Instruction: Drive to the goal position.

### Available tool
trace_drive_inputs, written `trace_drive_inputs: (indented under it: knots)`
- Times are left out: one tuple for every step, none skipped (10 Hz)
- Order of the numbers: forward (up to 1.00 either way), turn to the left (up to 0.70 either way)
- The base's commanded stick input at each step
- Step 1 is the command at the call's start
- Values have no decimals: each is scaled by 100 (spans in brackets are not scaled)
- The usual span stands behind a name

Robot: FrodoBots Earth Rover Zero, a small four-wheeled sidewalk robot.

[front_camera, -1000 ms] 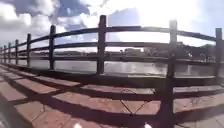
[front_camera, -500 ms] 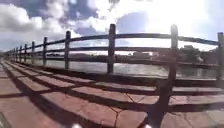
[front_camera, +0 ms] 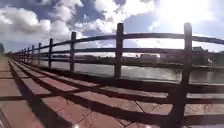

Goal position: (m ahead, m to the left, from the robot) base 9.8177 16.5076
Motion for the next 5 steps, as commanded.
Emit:
trace_drive_inputs:
  knots:
    - [70,35]
    - [70,35]
    - [70,35]
    - [70,35]
    - [70,35]
